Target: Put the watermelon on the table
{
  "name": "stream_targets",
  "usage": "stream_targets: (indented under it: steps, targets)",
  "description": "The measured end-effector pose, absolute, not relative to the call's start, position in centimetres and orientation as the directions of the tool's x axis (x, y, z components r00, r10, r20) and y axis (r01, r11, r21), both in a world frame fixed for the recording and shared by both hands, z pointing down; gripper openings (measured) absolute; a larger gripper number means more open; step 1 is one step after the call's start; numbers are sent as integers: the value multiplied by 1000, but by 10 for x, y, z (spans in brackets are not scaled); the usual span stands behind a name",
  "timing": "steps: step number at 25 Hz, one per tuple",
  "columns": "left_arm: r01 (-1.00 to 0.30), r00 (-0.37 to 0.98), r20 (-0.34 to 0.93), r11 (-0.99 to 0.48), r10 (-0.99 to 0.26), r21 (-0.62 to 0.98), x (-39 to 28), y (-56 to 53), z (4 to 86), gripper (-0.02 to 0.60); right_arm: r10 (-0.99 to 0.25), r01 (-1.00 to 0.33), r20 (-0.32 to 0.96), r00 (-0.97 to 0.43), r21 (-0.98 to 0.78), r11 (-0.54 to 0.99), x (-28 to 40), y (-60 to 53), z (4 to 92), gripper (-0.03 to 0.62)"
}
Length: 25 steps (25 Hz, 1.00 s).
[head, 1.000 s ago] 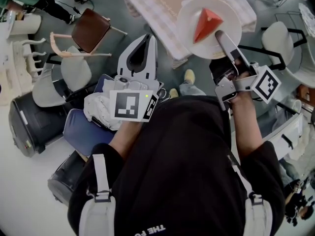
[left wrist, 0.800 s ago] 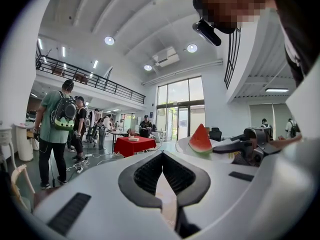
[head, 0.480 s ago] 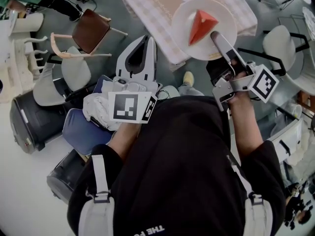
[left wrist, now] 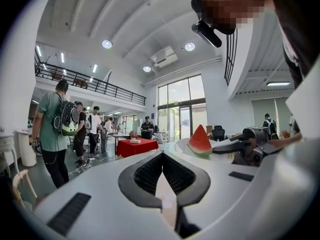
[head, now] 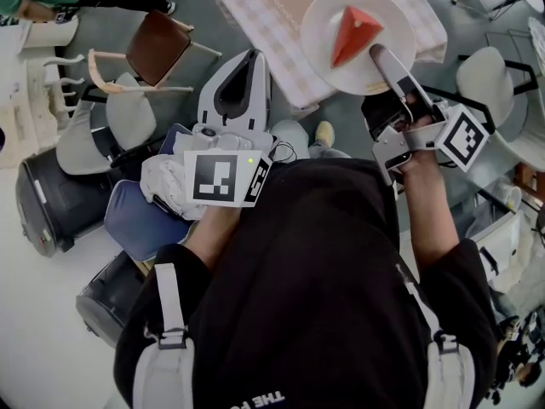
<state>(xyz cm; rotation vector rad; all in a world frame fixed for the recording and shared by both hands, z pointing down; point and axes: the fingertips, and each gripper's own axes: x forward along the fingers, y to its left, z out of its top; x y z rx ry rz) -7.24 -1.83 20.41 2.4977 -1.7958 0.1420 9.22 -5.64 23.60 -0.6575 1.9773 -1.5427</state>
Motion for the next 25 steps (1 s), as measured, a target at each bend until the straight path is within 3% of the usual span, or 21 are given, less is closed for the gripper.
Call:
stream_targets:
  steps: [25]
  targets:
    - [-942, 334, 116, -336, -935, 10, -95, -64, 214, 11, -694, -49, -115, -711, -976, 212, 76, -95, 243, 18]
